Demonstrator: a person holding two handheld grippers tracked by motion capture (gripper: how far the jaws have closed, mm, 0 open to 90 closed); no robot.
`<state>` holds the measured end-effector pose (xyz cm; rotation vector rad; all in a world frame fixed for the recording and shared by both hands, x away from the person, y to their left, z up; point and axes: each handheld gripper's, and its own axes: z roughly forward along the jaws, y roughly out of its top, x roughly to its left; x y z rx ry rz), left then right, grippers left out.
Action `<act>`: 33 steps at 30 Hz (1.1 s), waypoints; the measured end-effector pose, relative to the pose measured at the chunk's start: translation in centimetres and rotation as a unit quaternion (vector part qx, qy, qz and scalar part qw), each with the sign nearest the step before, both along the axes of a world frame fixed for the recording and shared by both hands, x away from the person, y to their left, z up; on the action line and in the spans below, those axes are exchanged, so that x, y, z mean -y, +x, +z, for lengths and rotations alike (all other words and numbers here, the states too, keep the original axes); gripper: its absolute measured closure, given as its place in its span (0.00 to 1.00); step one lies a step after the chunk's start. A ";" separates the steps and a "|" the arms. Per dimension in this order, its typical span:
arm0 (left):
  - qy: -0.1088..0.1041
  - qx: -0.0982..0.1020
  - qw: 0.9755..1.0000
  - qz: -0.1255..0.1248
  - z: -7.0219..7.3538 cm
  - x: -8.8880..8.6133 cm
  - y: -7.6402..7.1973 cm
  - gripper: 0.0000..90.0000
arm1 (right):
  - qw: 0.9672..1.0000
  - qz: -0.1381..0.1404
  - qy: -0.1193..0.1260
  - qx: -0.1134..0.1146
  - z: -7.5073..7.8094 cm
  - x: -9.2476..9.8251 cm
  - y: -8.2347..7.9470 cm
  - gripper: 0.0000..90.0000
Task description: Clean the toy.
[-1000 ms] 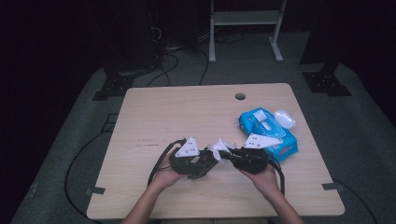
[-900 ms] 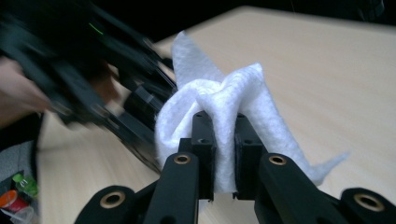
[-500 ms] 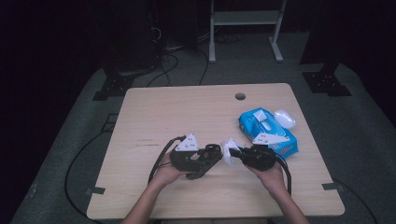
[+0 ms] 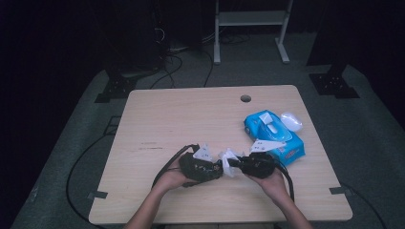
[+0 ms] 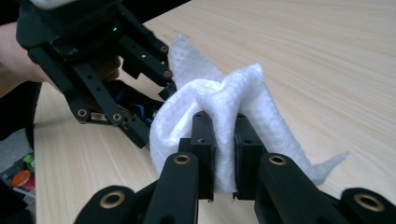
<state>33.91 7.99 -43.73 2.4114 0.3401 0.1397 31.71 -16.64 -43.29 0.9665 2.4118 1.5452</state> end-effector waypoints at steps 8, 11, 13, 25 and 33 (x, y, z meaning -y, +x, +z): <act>-0.001 0.005 1.000 -0.005 0.1 0.0 -0.1 0.63 | 0.999 0.012 -0.028 -0.020 -2.0 -1.6 0.3 0.90; -0.023 -0.013 1.000 -0.005 0.2 -0.3 -0.1 0.56 | 0.999 0.005 -0.040 -0.032 -2.4 -1.3 0.7 0.90; -0.025 -0.015 1.000 -0.005 0.3 -0.6 -0.1 0.53 | 0.998 0.001 -0.044 -0.038 -2.5 -1.1 0.7 0.90; -0.112 -0.049 0.992 0.018 2.1 -4.3 0.2 0.43 | 1.000 0.018 0.009 -0.002 1.0 -1.2 -0.2 0.90; -0.147 -0.089 0.984 0.051 1.6 -7.3 0.8 0.38 | 0.999 0.052 -0.008 -0.001 0.9 -4.0 0.2 0.90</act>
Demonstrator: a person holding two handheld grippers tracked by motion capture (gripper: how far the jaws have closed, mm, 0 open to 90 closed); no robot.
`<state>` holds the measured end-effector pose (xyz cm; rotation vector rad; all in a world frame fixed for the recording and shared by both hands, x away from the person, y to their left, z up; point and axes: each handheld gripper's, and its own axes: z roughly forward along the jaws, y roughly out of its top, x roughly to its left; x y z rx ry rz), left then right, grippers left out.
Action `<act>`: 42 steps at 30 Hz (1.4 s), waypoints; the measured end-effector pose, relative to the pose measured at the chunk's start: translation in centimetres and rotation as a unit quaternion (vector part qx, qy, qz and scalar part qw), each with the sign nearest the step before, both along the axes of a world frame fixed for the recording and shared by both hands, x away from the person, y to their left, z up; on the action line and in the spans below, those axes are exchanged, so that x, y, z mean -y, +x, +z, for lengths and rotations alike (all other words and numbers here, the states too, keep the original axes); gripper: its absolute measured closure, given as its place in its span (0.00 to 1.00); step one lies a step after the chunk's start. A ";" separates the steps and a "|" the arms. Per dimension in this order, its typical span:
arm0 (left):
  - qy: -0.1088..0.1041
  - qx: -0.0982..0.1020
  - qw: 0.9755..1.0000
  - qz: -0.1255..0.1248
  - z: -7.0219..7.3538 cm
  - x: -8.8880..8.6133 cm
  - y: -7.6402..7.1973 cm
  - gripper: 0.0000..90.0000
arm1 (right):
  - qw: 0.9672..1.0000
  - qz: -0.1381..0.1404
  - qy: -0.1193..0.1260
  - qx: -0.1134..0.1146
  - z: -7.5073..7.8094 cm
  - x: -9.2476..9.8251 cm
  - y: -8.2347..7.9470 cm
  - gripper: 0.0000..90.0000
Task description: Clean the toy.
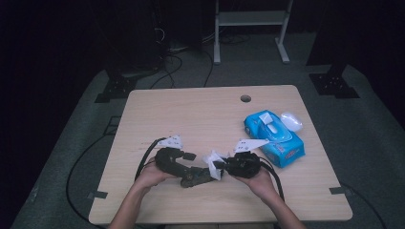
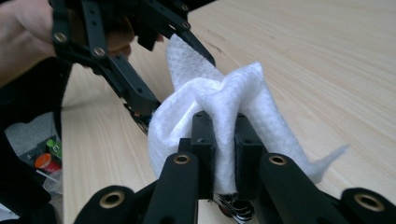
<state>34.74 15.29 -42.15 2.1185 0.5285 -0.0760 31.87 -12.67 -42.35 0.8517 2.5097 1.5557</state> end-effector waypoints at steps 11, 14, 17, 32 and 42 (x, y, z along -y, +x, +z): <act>-0.013 -0.047 0.999 0.005 -2.0 -0.5 0.6 0.33 | 1.000 0.000 -0.027 0.011 -0.9 -0.5 -0.2 0.90; -0.019 -0.060 0.998 0.003 -2.2 -0.6 0.6 0.32 | 1.000 0.005 -0.028 0.014 -0.9 -0.3 -0.4 0.90; -0.015 -0.064 0.998 -0.002 -2.3 -0.4 0.3 0.30 | 0.999 0.011 -0.033 0.023 -0.8 -0.2 -0.8 0.90; 0.026 -0.056 0.998 -0.035 -2.5 1.2 -0.9 0.20 | 0.997 0.031 -0.048 0.053 -1.0 0.7 -3.2 0.90; 0.046 -0.037 0.997 -0.045 -2.8 1.6 -1.5 0.21 | 0.995 0.038 -0.058 0.065 -1.4 0.9 -4.5 0.91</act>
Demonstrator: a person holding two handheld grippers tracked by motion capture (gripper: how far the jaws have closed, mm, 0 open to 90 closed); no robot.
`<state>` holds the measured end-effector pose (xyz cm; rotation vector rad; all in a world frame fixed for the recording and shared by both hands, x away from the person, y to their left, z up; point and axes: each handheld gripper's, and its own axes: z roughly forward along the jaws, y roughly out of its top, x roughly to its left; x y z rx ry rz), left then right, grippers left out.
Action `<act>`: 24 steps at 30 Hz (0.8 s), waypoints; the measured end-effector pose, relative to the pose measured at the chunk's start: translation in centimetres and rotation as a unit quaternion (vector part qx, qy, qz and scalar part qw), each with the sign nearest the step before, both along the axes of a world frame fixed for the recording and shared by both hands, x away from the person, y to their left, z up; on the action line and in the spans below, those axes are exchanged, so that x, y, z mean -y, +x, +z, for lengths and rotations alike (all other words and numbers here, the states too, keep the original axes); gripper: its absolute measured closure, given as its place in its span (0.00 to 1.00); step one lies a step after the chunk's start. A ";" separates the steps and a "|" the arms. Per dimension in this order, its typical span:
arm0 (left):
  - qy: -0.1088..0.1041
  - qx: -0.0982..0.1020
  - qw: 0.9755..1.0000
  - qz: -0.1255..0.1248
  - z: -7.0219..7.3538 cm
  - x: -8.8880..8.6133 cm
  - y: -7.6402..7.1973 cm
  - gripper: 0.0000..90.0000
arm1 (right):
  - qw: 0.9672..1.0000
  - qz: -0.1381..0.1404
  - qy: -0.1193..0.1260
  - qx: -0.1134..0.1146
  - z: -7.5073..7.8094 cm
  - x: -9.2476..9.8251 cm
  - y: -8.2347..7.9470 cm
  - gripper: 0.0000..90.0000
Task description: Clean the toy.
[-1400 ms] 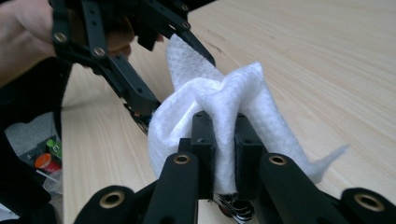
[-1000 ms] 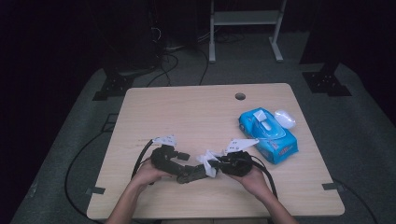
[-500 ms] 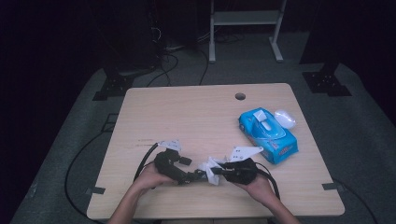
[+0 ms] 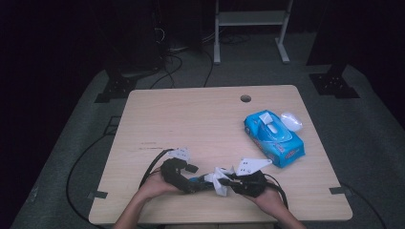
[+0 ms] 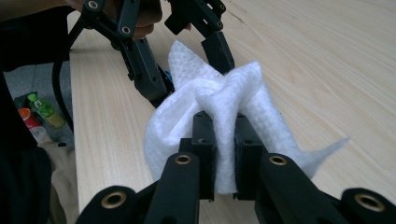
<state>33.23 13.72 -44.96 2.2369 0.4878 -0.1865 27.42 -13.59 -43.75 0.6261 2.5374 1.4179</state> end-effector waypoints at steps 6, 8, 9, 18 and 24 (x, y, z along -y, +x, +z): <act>-0.006 -0.012 1.000 0.000 -0.3 0.0 0.1 0.20 | 1.000 0.001 -0.001 -0.002 -0.1 0.0 0.0 0.91; -0.011 -0.025 1.000 0.001 -0.6 0.0 0.3 0.20 | 1.000 0.001 -0.001 -0.002 -0.1 0.0 0.0 0.91; -0.011 -0.025 1.000 0.001 -0.6 0.0 0.3 0.19 | 1.000 0.001 -0.001 -0.002 -0.1 0.0 0.0 0.91; -0.002 -0.050 0.999 -0.014 -1.5 0.5 0.5 0.18 | 1.000 0.008 -0.009 -0.009 -0.4 0.2 -0.3 0.91; 0.027 -0.032 0.998 -0.038 -1.9 1.4 -0.3 0.26 | 1.000 0.008 -0.022 -0.011 -0.8 0.2 -0.5 0.91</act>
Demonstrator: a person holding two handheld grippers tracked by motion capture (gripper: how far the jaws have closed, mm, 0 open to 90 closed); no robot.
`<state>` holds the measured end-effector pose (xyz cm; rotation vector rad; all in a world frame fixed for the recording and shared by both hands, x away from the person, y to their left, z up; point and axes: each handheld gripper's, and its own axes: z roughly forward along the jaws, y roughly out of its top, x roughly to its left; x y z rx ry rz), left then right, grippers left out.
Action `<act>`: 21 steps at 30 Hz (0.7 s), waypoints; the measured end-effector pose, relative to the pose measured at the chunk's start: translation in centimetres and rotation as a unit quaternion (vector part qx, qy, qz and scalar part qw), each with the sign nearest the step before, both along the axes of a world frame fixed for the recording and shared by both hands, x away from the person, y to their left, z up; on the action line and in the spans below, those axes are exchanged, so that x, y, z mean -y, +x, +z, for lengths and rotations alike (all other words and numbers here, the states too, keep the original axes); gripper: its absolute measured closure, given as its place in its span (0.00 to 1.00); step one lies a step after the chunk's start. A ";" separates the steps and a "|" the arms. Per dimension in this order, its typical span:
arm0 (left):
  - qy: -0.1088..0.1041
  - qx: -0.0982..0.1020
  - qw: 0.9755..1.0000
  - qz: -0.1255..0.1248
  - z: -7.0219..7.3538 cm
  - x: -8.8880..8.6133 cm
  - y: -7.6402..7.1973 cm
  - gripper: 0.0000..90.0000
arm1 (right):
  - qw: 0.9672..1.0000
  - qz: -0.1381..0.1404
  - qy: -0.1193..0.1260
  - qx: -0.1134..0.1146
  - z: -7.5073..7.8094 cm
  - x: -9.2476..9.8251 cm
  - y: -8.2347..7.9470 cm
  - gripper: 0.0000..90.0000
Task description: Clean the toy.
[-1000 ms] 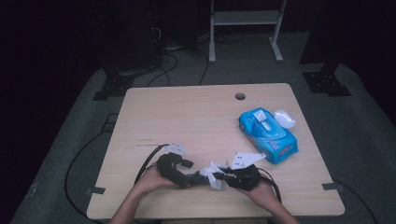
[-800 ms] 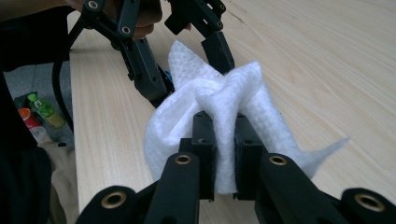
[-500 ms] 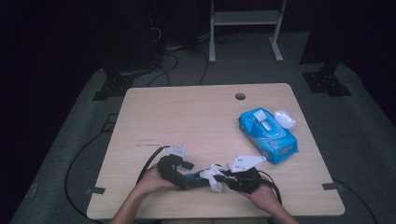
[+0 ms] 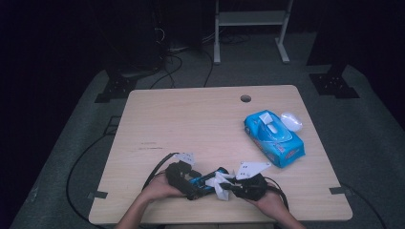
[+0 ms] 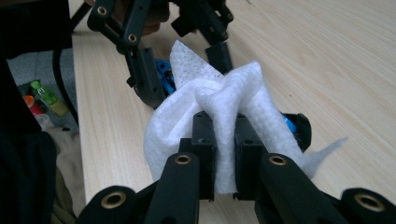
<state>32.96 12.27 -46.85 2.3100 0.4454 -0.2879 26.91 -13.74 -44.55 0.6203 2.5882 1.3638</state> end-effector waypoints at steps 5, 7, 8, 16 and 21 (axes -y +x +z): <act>0.017 0.038 0.999 -0.002 0.1 0.4 -0.6 0.26 | 1.000 0.002 -0.009 -0.007 -0.4 0.0 -0.1 0.90; 0.027 0.062 0.998 -0.004 0.1 0.6 -1.0 0.26 | 1.000 0.004 -0.015 -0.011 -0.5 0.0 -0.1 0.90; 0.031 0.069 0.997 -0.004 0.1 0.7 -1.2 0.26 | 1.000 0.006 -0.018 -0.014 -0.5 0.0 0.0 0.90; 0.058 0.129 0.990 -0.010 0.0 1.4 -2.5 0.25 | 0.999 0.003 -0.034 -0.022 -0.7 -0.5 -0.4 0.90; 0.056 0.138 0.989 -0.011 -0.1 1.4 -2.6 0.25 | 0.999 -0.004 -0.031 -0.014 0.0 -1.9 0.3 0.90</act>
